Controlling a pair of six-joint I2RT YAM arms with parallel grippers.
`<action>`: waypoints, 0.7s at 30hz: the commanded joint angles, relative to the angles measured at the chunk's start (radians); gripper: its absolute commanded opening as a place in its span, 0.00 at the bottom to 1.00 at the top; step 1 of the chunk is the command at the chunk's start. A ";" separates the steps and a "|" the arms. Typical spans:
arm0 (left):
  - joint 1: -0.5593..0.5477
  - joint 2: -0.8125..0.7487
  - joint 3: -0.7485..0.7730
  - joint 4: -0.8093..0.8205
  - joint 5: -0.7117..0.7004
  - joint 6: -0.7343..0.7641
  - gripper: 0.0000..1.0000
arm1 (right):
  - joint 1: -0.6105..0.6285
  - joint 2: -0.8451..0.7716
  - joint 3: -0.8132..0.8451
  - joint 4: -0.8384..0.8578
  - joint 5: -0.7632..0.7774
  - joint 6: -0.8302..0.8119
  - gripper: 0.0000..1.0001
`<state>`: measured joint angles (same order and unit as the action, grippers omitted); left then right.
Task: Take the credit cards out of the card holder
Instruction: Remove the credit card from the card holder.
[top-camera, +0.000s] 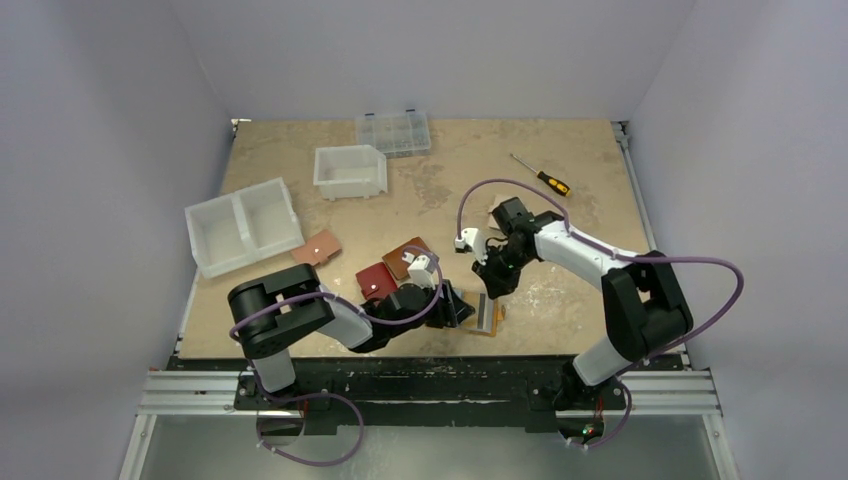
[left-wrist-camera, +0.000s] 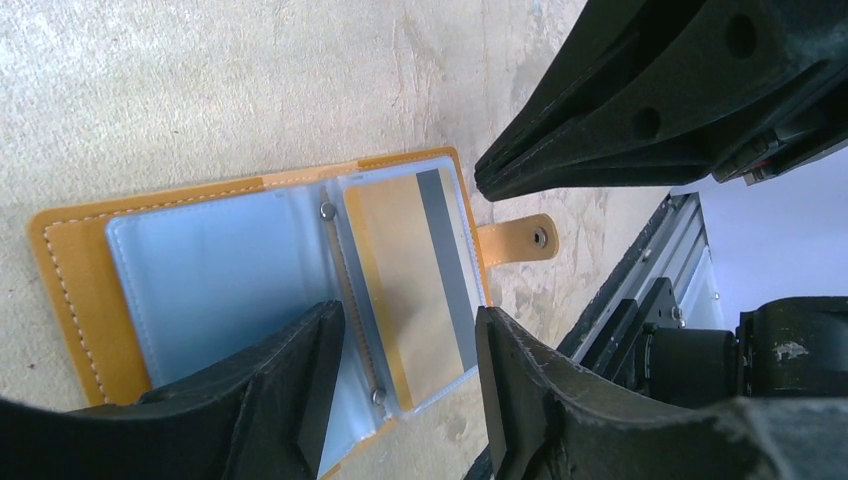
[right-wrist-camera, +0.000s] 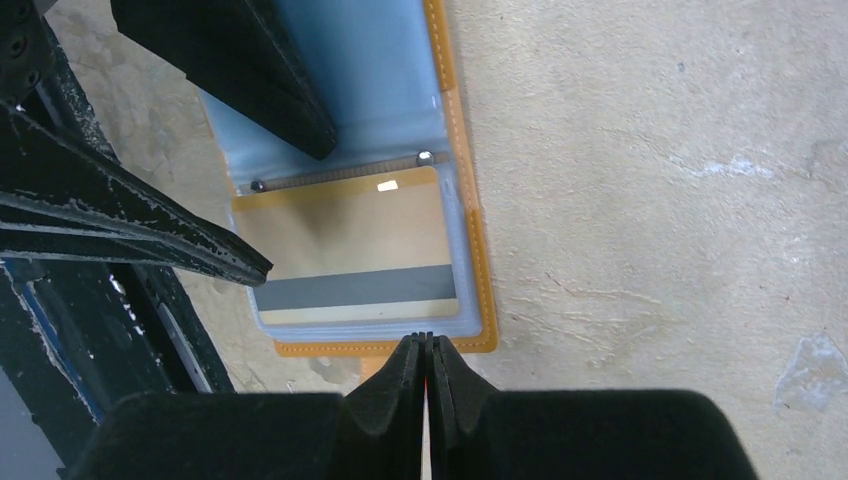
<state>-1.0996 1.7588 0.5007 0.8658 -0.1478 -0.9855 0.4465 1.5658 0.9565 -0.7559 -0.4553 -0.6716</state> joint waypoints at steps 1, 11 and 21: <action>0.006 -0.010 -0.039 0.025 0.009 0.010 0.56 | 0.012 0.010 -0.005 -0.015 -0.007 -0.036 0.11; 0.006 0.004 -0.036 0.036 0.017 0.002 0.56 | 0.077 0.069 -0.013 0.015 0.052 -0.006 0.11; 0.006 0.042 -0.035 0.074 0.038 -0.016 0.57 | 0.090 0.074 -0.005 0.055 0.043 0.038 0.14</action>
<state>-1.0996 1.7725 0.4782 0.9276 -0.1291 -0.9874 0.5179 1.6222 0.9535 -0.7506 -0.4023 -0.6594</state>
